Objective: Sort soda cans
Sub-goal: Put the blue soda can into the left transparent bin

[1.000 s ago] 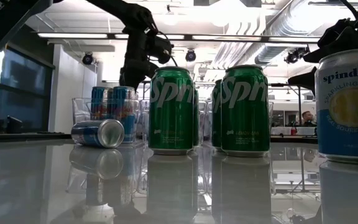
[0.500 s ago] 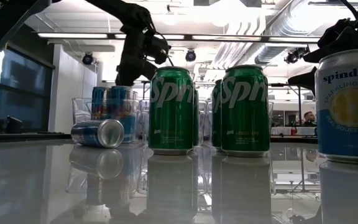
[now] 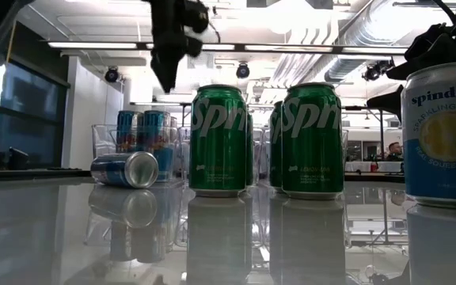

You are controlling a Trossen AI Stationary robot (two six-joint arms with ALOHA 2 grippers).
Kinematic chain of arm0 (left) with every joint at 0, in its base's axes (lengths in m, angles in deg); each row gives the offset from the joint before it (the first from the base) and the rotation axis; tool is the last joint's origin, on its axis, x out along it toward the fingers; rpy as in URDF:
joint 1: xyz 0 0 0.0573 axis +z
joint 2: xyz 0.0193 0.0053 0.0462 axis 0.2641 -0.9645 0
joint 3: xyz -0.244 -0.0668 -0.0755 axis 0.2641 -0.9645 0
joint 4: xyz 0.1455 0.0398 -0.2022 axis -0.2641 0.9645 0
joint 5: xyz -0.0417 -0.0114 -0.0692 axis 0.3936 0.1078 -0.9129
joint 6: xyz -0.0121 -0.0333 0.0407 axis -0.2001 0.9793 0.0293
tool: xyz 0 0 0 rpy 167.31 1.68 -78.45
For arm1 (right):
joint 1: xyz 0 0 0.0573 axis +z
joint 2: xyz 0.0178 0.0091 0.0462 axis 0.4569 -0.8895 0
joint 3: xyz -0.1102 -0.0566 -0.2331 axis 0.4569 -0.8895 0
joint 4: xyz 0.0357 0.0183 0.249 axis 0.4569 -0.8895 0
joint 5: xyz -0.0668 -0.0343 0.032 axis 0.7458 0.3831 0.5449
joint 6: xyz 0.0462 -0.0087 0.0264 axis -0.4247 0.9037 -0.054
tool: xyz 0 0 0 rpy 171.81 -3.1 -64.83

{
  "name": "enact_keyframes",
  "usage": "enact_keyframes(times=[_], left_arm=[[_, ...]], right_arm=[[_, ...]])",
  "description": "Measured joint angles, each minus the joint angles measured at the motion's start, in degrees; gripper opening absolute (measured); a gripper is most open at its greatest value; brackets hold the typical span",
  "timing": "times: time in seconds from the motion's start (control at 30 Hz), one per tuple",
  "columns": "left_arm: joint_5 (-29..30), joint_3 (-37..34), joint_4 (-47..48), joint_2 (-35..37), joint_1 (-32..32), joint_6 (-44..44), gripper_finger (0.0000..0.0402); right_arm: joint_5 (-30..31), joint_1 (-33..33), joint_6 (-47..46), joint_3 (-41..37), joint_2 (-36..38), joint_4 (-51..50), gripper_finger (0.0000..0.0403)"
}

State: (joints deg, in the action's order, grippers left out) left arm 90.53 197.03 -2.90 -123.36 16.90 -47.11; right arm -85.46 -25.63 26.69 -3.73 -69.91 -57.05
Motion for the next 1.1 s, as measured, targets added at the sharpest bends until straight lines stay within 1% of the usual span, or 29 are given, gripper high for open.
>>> enact_keyframes(times=[0.13,0.2,0.27,0.37,0.43,0.5,0.57,0.63,0.7,0.77,0.83,0.93,1.03,1.1], left_arm=[[-1.92,-0.02,-0.29,5.06,-4.89,2.15,0.0273],[-2.50,-0.94,-1.42,7.99,-9.15,2.69,0.0273],[-2.67,-3.97,-5.11,11.44,-14.44,3.26,0.0273],[-2.96,-12.81,-13.32,16.54,-23.10,5.84,0.0273],[-3.08,-21.00,-19.29,19.98,-28.76,9.15,0.0273],[-2.65,-29.91,-25.57,22.92,-33.92,14.40,0.0273],[-0.80,-37.80,-31.37,24.97,-38.02,20.77,0.0273],[3.32,-43.95,-34.70,26.35,-41.20,26.50,0.0273],[9.27,-48.44,-36.36,27.21,-43.41,31.85,0.0272],[15.58,-51.40,-36.22,27.33,-44.41,37.05,0.0267],[19.38,-53.44,-36.26,27.27,-44.35,41.79,0.0258],[21.13,-56.12,-37.95,27.09,-43.79,45.87,0.0238],[21.16,-59.08,-39.97,26.44,-43.74,47.84,0.0216],[21.38,-60.95,-43.23,25.89,-43.74,48.77,0.0201]], right_arm=[[-0.01,-0.02,0.00,0.02,0.00,0.00,0.0291],[0.00,-0.01,0.00,0.01,-0.01,0.01,0.0291],[-0.02,-0.01,0.00,0.01,-0.01,0.00,0.0291],[-0.02,0.00,0.00,0.00,-0.02,0.00,0.0291],[0.00,-0.01,0.00,0.01,-0.02,0.00,0.0291],[0.00,-0.02,0.00,0.00,-0.02,0.00,0.0291],[-0.01,-0.01,0.00,0.02,-0.02,0.01,0.0291],[-0.02,0.00,0.00,0.00,-0.02,0.00,0.0291],[-0.02,0.00,0.00,0.00,-0.02,0.02,0.0291],[-0.01,0.00,0.00,0.02,0.00,0.00,0.0291],[-0.01,-0.01,0.00,0.01,-0.02,0.00,0.0291],[-0.01,-0.01,0.00,0.01,-0.02,0.00,0.0291],[0.00,-0.02,0.00,0.00,-0.02,0.00,0.0291],[-0.02,0.00,0.00,0.00,-0.02,0.00,0.0291]])
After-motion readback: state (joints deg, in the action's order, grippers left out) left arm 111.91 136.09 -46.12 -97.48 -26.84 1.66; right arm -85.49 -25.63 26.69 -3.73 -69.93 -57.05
